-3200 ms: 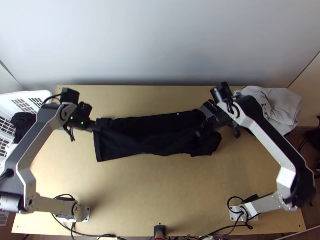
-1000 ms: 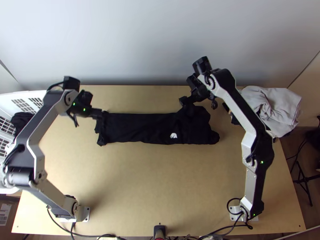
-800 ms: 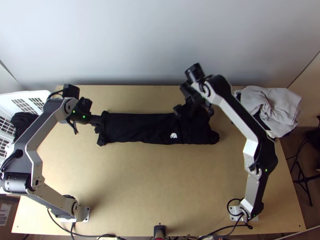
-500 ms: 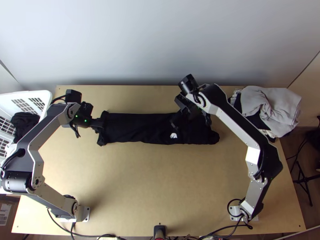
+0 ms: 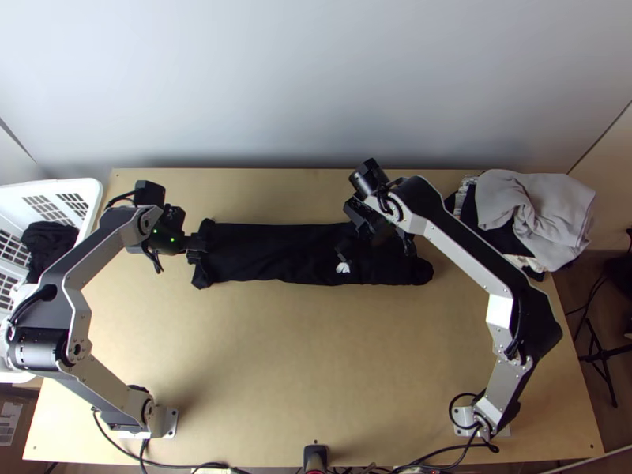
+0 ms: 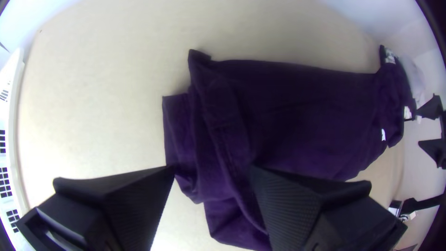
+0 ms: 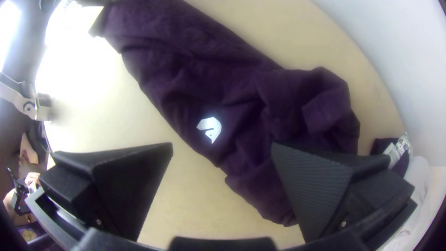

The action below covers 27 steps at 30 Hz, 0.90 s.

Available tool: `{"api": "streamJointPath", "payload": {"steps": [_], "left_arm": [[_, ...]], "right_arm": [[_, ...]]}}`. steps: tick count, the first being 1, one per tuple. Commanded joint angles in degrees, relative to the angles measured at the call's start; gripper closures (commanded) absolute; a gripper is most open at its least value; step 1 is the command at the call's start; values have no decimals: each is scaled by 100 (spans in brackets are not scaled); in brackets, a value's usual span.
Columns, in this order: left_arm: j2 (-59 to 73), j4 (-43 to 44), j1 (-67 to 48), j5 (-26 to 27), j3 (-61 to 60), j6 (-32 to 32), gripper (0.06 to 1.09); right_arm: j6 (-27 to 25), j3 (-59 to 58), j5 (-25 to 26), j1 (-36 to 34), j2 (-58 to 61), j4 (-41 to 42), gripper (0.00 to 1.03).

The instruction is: Fold the t-shirt

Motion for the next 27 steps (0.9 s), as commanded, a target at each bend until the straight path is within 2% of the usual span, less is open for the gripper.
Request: {"api": "streamJointPath", "payload": {"steps": [1,5,16,20,23,27], "left_arm": [[32,-107,70,484,26,-440,16],[102,-124,70,704,17,-651,12],[612,-71,79,765,184,-782,12],[700,-98,17,985,184,-782,30],[779,-124,-27,1029,184,-765,35],[867,-177,-106,1020,176,-721,53]], "right_arm": [[20,-94,-8,-18,74,57,4],[20,-129,-8,-18,92,83,4],[11,-111,-8,-88,100,83,4],[11,-111,-8,-105,118,83,4],[11,-94,-8,-123,127,83,4],[11,-32,-8,-132,153,83,4]]}}
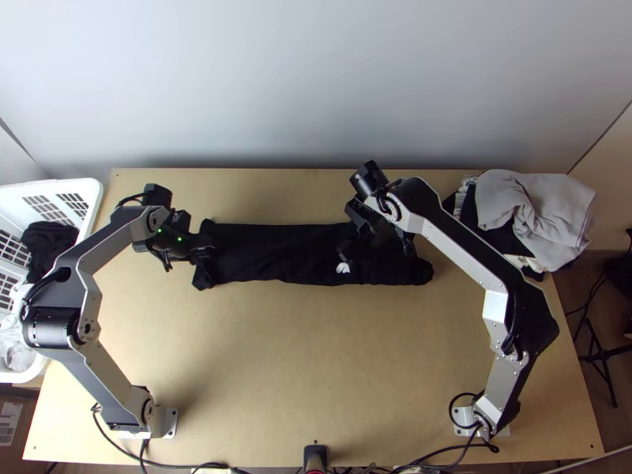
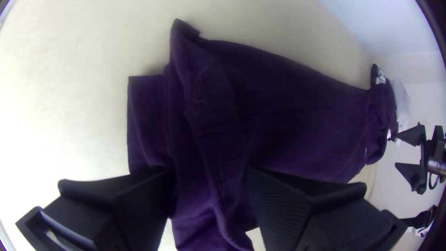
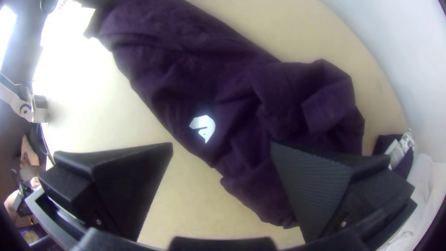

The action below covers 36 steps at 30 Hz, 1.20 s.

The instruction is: Fold the t-shirt

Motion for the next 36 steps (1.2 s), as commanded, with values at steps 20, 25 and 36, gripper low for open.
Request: {"api": "streamJointPath", "payload": {"steps": [20,25,36], "left_arm": [[-402,-494,-381,199,640,90,105],[-604,-889,-513,366,1458,-24,105],[-560,-1689,-1145,1078,2934,-138,105]], "right_arm": [[68,88,-133,180,224,44,4],[68,-132,-150,136,426,264,4],[59,-387,-168,65,918,694,4]]}}
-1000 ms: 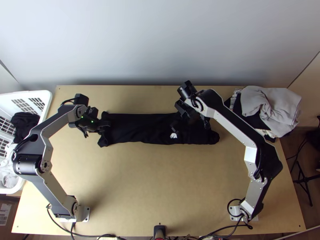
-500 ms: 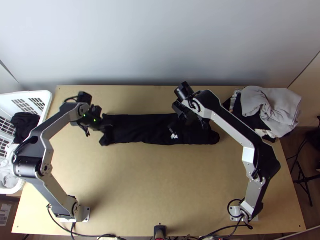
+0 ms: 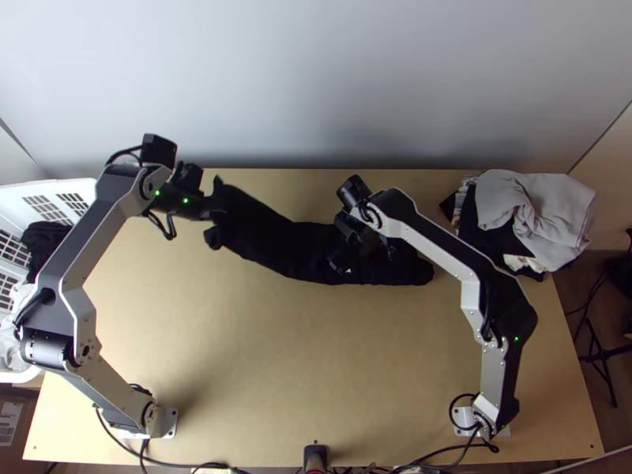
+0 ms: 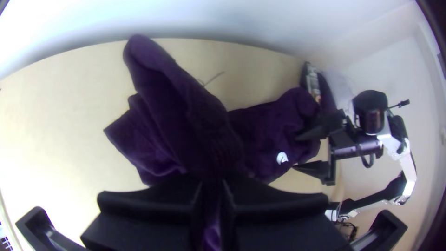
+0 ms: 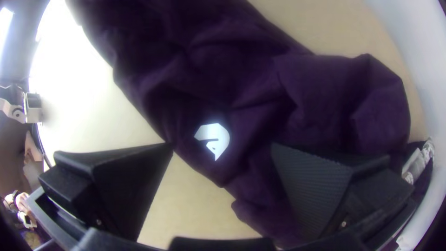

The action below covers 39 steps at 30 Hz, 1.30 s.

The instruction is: Fold the t-shirt

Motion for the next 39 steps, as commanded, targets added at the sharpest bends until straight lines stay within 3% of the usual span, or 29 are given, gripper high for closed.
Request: {"api": "streamJointPath", "payload": {"steps": [1,9,17,26,39], "left_arm": [[15,-351,-418,409,766,-38,105],[164,-351,-892,603,1250,-55,105],[340,194,-1499,594,1522,-249,105],[1087,967,-2369,585,1794,-600,105],[2458,2786,-3274,392,2023,-1418,105]], "right_arm": [[-6,-188,0,-64,333,253,4],[20,-671,-9,-275,394,666,4],[126,-768,-167,-872,-1530,772,4],[249,-873,-369,-1760,-2989,-54,4],[416,-1612,-369,-2287,-4158,-529,4]]}}
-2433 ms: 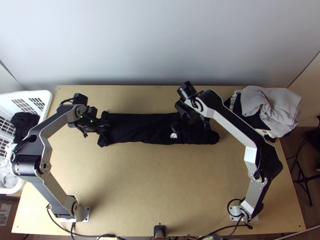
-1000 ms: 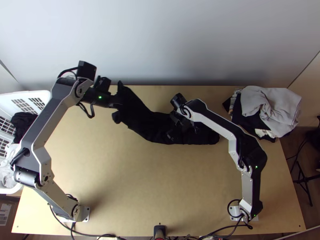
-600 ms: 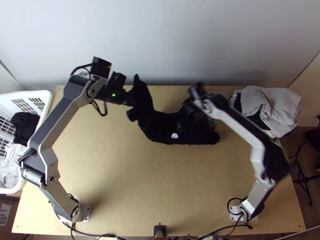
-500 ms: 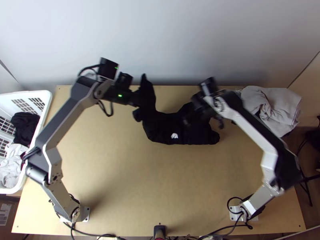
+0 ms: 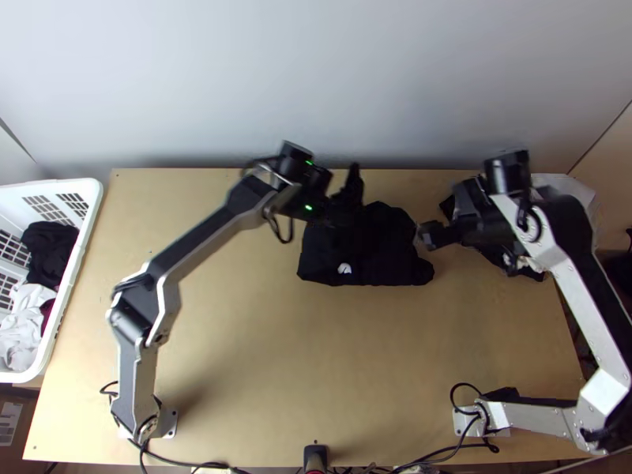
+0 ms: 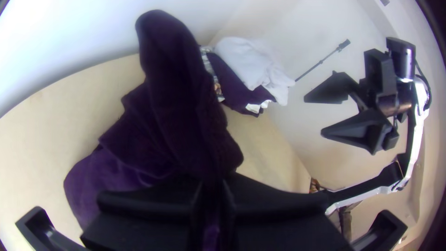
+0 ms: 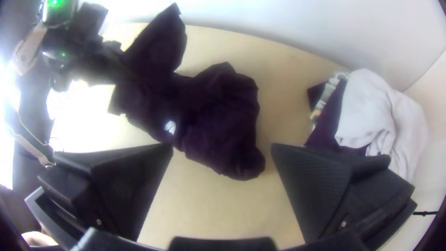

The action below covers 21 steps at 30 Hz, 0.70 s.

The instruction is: Fold the t-shirt

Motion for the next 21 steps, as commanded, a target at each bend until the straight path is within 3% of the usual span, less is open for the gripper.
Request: {"api": "streamJointPath", "payload": {"steps": [1,6,13,19,20,21], "left_arm": [[660,671,-367,-115,115,-240,105],[1020,1110,-447,-115,220,-468,105],[1952,1145,-561,-177,1275,-705,105],[2365,1277,-833,-230,1398,-749,105],[2409,1277,-877,-221,1381,-723,101],[2426,1268,-895,-221,1381,-705,88]], "right_arm": [[59,-423,-4,-237,-513,-127,4],[68,-686,-4,-369,-671,-127,4],[68,-994,-4,-404,-908,-197,4],[77,-1319,-4,-466,-1102,-197,4],[77,-1354,-4,-466,-1110,-197,4],[77,-1390,-4,-466,-1119,-197,4]]}}
